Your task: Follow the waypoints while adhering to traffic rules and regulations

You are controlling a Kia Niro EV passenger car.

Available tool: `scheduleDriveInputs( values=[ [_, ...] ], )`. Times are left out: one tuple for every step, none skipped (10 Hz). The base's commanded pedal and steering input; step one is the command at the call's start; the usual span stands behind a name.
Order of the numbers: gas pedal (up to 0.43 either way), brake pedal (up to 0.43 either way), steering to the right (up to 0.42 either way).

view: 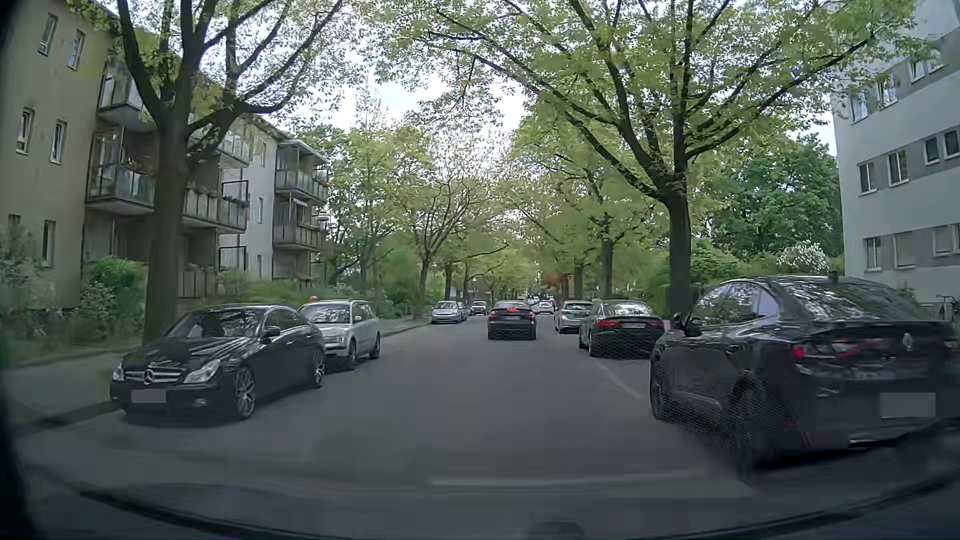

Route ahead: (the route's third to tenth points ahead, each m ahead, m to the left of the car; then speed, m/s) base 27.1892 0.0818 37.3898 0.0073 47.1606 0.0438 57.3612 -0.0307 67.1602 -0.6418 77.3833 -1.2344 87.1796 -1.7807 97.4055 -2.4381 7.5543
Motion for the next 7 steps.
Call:
scheduleDriveInputs(
  values=[
    [0.378, 0.024, 0.003],
    [0.378, 0.024, 0.003],
    [0.378, 0.024, 0.003],
    [0.378, 0.024, 0.003],
    [0.378, 0.024, 0.003],
    [0.378, 0.024, 0.003],
    [0.378, 0.024, 0.003]
  ],
)
